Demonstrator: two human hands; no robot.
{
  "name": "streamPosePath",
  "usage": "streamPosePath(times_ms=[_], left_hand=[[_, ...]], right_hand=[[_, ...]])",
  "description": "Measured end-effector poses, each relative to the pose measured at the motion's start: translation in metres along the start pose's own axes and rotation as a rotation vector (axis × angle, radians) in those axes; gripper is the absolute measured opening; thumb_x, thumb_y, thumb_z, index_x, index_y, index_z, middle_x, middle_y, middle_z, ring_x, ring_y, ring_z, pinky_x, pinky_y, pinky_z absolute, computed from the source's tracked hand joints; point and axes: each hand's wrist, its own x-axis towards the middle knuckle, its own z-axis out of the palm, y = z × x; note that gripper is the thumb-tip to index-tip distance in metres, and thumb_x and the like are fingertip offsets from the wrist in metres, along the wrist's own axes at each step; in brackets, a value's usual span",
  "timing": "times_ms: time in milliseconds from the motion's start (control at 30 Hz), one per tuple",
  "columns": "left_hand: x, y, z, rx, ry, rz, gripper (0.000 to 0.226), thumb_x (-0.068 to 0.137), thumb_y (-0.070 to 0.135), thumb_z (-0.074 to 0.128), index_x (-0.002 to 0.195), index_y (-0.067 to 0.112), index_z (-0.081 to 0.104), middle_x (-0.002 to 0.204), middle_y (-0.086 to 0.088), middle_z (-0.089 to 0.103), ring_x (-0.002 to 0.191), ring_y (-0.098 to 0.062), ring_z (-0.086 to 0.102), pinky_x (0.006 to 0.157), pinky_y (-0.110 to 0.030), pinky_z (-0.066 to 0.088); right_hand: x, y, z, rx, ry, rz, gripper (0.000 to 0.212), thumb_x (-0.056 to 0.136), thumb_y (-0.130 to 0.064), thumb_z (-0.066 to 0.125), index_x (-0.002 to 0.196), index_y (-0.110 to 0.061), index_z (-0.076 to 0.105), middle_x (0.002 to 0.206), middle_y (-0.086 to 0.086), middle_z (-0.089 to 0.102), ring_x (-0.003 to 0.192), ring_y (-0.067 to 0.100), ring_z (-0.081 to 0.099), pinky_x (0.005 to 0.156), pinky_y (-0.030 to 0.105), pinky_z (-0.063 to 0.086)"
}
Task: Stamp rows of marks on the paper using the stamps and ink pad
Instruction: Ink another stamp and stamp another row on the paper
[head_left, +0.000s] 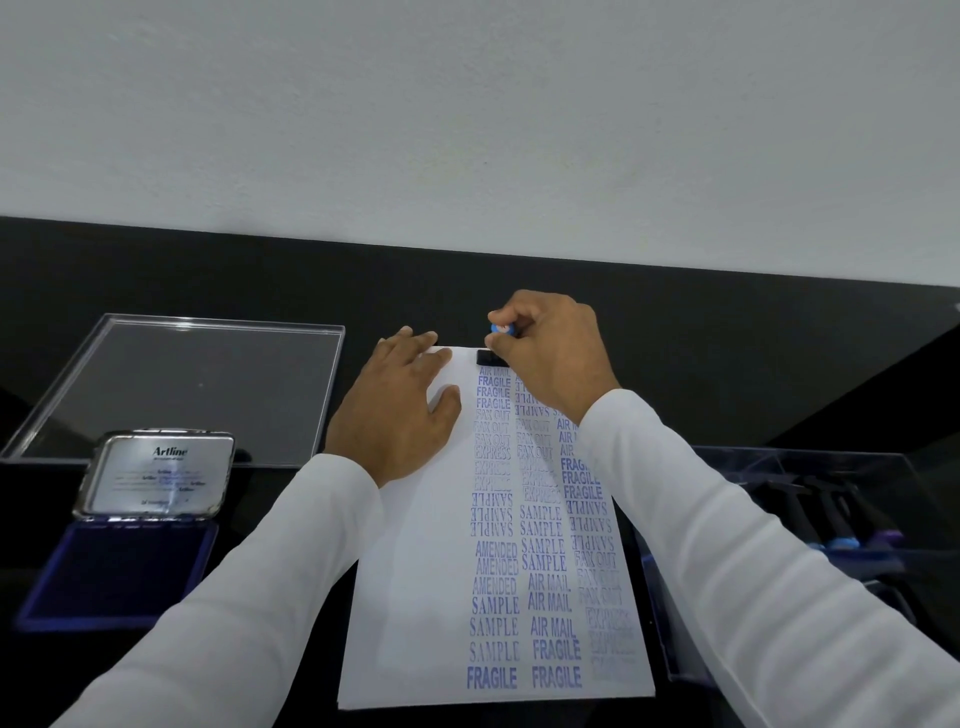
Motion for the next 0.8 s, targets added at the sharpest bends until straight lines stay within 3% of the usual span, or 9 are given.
streamPosePath(times_ms=[233, 367, 800], left_hand=[[0.0005, -0.001, 0.0003, 0.011, 0.017, 0.024, 0.052, 0.1, 0.043, 0.053, 0.147, 0.022, 0.048, 0.16, 0.004, 0.036, 0.152, -0.02, 0.02, 0.12, -0.034, 0.013], [0.0007, -0.0011, 0.0006, 0.008, 0.007, 0.008, 0.053, 0.1, 0.045, 0.051, 0.148, 0.023, 0.047, 0.161, 0.005, 0.034, 0.153, -0.019, 0.019, 0.122, -0.038, 0.018], [0.0002, -0.0003, 0.0006, -0.002, -0.002, -0.005, 0.054, 0.1, 0.047, 0.05, 0.149, 0.025, 0.045, 0.161, 0.006, 0.033, 0.153, -0.018, 0.018, 0.122, -0.04, 0.019]], right_hand=[[-0.0026, -0.0018, -0.0014, 0.034, 0.013, 0.011, 0.019, 0.09, -0.024, 0.071, 0.109, -0.018, 0.075, 0.11, -0.004, 0.073, 0.091, 0.01, 0.067, 0.088, 0.025, 0.055], [-0.0036, -0.0017, -0.0023, 0.004, 0.001, 0.007, 0.016, 0.09, -0.025, 0.072, 0.105, -0.019, 0.074, 0.106, -0.005, 0.072, 0.087, 0.009, 0.066, 0.079, 0.015, 0.049], [-0.0021, -0.0015, -0.0005, 0.036, -0.001, 0.032, 0.017, 0.09, -0.025, 0.072, 0.107, -0.021, 0.074, 0.105, -0.005, 0.072, 0.088, 0.008, 0.066, 0.079, 0.015, 0.048]])
